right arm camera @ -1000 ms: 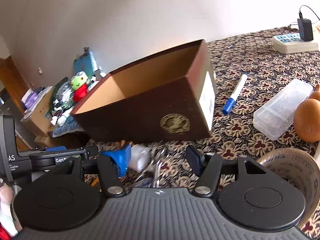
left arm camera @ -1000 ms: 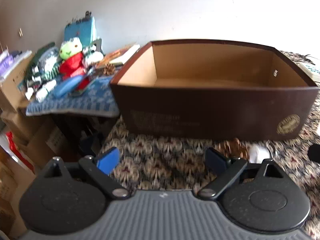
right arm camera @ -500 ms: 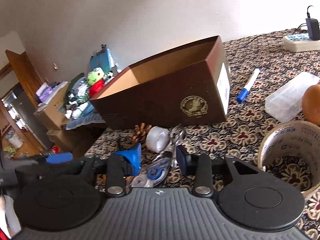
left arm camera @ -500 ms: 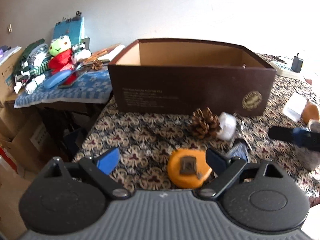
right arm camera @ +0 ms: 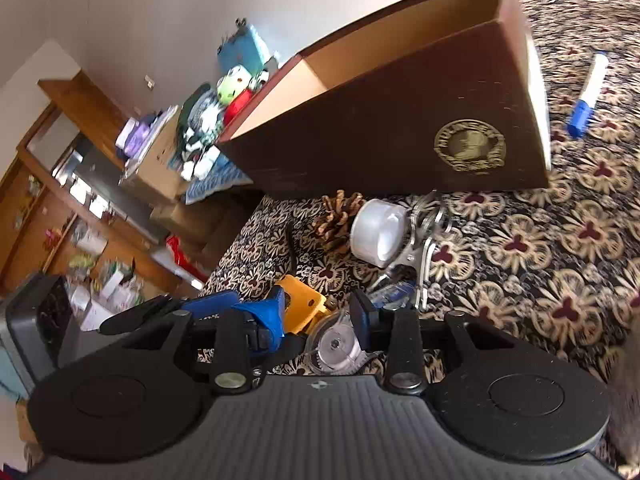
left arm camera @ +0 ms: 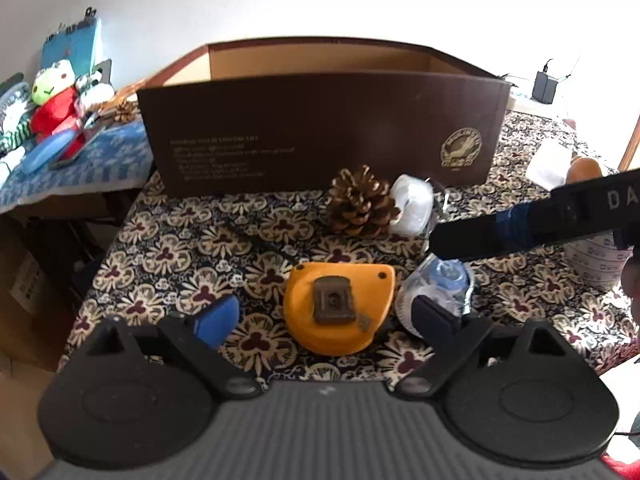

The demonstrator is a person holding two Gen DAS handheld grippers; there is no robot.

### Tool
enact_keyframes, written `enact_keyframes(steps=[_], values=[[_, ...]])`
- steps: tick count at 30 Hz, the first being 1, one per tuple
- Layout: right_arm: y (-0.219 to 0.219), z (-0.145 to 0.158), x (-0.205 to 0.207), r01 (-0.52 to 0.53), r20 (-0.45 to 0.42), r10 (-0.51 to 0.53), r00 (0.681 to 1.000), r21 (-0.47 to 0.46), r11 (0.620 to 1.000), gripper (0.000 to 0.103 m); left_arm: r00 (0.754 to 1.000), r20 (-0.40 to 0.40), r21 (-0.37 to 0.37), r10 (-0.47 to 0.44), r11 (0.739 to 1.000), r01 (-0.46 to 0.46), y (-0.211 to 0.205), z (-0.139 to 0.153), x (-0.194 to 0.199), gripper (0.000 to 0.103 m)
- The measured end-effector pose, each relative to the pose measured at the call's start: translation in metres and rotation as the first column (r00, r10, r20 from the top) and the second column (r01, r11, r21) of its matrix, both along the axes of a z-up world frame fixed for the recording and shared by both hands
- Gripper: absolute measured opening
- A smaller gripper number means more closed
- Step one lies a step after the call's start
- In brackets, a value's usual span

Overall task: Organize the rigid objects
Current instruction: 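Close the left gripper on the orange tape measure and lift it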

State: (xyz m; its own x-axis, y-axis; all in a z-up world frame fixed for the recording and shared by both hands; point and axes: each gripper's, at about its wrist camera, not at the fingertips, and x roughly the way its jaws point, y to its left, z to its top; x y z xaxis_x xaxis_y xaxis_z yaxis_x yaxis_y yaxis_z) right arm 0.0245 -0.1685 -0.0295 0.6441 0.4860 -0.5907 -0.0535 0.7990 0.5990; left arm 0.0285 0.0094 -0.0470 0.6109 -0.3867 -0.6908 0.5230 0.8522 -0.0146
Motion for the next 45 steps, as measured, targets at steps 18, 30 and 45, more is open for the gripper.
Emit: enact_keyframes(steps=[18, 30, 45], values=[[0.016, -0.006, 0.016, -0.102, -0.033, 0.100, 0.994, -0.042, 0.994, 0.018, 0.999, 0.002, -0.111, -0.043, 0.993, 0.043, 0.009, -0.008, 0.003, 0.066], [0.014, -0.012, 0.020, -0.087, -0.067, 0.091, 0.994, 0.066, 0.994, 0.022, 1.000, -0.022, -0.223, -0.016, 0.975, 0.011, 0.031, -0.006, 0.002, 0.062], [-0.020, -0.028, 0.013, 0.063, -0.171, -0.008, 0.985, 0.317, 0.946, 0.021, 0.998, 0.007, -0.267, -0.056, 0.962, 0.056, 0.023, 0.006, 0.007, 0.016]])
